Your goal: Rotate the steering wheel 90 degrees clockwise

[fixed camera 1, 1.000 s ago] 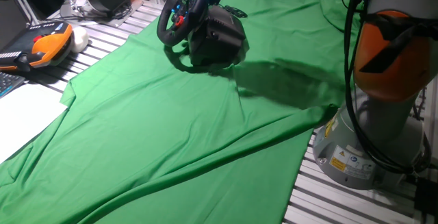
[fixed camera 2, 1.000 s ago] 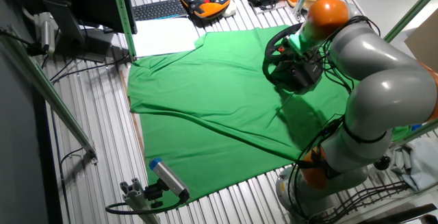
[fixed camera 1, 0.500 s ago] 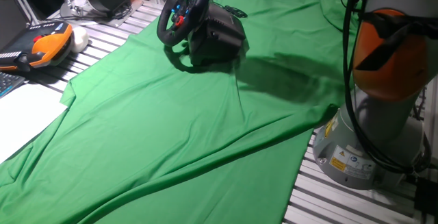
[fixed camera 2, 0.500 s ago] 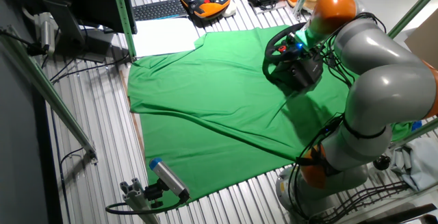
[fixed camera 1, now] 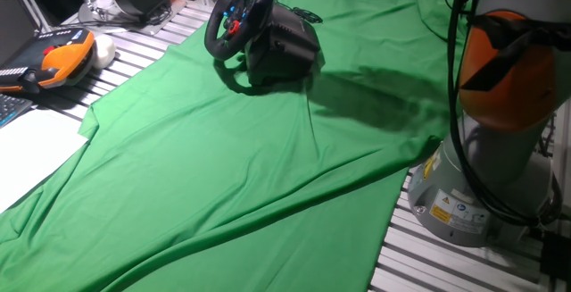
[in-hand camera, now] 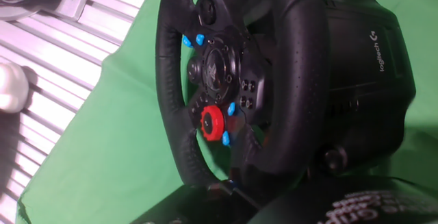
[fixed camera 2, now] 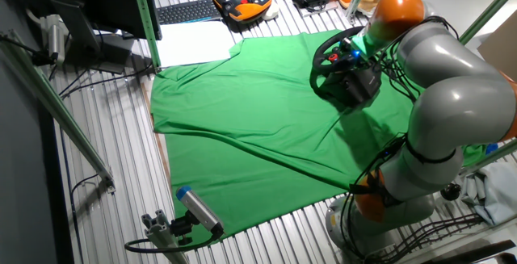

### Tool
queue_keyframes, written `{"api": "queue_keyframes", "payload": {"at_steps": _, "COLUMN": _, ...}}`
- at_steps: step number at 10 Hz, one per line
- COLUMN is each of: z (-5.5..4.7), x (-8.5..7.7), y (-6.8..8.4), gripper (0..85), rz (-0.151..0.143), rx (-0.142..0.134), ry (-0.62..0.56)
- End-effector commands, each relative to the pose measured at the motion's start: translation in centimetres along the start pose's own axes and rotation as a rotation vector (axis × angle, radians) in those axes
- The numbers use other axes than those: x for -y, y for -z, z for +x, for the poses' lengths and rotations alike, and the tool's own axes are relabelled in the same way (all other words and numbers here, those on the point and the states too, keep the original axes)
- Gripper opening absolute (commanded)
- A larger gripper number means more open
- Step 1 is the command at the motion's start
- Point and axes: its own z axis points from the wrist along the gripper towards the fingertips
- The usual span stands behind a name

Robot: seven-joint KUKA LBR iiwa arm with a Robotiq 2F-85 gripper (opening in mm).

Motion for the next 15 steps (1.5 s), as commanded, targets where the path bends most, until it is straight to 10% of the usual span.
{"api": "queue_keyframes", "payload": {"at_steps": 1, "z": -0.04, "x": 0.02, "y": -0.21, "gripper": 34.0, "rz": -0.006, "rx": 0.001, "ry": 0.002}}
{"api": "queue_keyframes", "payload": {"at_steps": 3, "z": -0.04, "x": -0.01, "y": -0.32, "gripper": 34.0, "rz": -0.012, "rx": -0.009, "ry": 0.01}}
{"api": "queue_keyframes", "payload": {"at_steps": 4, "z": -0.03, "x": -0.01, "y": -0.32, "gripper": 17.0, "rz": -0.016, "rx": -0.013, "ry": 0.014}}
{"api": "queue_keyframes", "payload": {"at_steps": 7, "z": 0.06, "x": 0.01, "y": -0.36, "gripper": 17.0, "rz": -0.037, "rx": -0.012, "ry": 0.016}}
{"api": "queue_keyframes", "payload": {"at_steps": 8, "z": 0.17, "x": 0.03, "y": -0.4, "gripper": 0.0, "rz": -0.048, "rx": -0.011, "ry": 0.016}}
{"api": "queue_keyframes", "payload": {"at_steps": 15, "z": 0.72, "x": -0.08, "y": -0.88, "gripper": 0.0, "rz": -0.056, "rx": 0.001, "ry": -0.026}}
